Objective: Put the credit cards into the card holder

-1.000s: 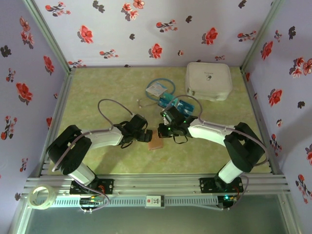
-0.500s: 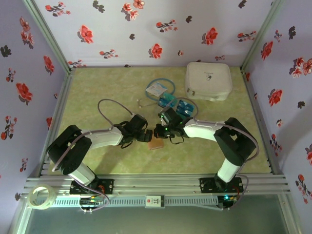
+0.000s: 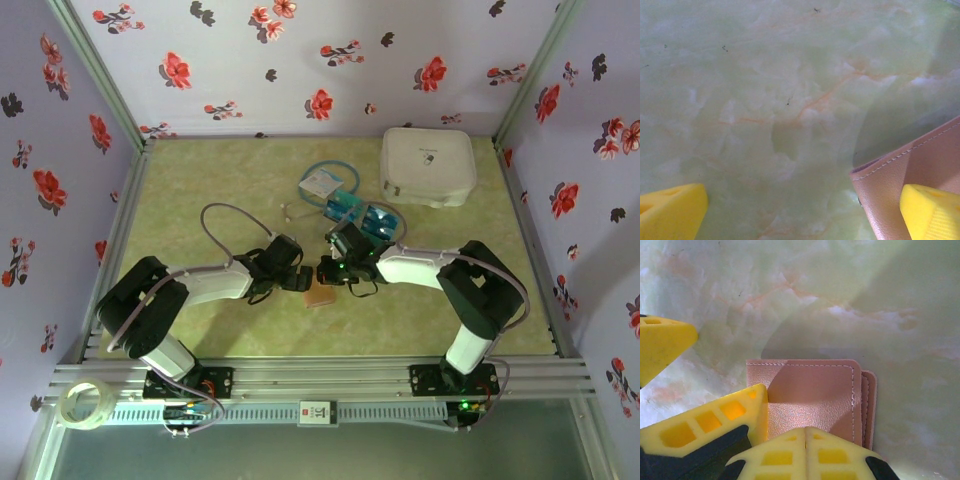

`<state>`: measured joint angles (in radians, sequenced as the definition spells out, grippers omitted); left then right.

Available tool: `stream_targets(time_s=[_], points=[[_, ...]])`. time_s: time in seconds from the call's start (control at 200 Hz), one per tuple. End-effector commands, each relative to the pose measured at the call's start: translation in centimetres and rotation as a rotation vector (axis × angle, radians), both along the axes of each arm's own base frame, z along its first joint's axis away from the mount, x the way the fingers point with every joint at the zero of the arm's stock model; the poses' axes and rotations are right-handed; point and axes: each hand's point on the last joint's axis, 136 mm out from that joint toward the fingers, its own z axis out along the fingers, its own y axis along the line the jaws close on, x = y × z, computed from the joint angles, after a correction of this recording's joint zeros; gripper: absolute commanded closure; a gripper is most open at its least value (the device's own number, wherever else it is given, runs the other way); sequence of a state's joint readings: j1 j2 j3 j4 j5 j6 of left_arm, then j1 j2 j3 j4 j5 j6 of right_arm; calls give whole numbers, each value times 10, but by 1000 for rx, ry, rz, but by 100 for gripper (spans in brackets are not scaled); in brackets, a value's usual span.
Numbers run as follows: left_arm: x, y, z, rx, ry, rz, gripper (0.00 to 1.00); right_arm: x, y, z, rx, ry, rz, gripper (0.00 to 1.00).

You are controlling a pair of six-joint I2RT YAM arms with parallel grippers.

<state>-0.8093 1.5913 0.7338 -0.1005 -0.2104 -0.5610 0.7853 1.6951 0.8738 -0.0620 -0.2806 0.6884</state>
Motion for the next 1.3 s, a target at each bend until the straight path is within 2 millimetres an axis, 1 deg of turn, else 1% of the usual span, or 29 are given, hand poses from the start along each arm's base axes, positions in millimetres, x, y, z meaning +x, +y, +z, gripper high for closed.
stream_targets(time_s=[0.0,0.065,0.2,0.34,0.5,0.815,1.015,1.295], points=[[-15,31,-32,147,60,10,0,-4,-17,1,-61,-13,-13,100],[-15,31,-32,148,61,10,0,-3,-17,3,-62,-17,-11,100],[-15,30,-33,148,61,9,0,-4,-13,-1,-61,-3,2,100],[-15,31,-33,150,63,10,0,-6,-4,-4,-60,3,23,100],[-16,31,-34,148,64,11,0,-7,5,-4,-53,2,35,100],[-16,30,-34,148,63,8,0,-14,9,-12,-63,17,48,100],[-16,30,-34,147,63,11,0,-24,6,-24,-96,37,59,100],[-16,30,-34,146,62,10,0,-47,-17,-53,-151,75,31,100]])
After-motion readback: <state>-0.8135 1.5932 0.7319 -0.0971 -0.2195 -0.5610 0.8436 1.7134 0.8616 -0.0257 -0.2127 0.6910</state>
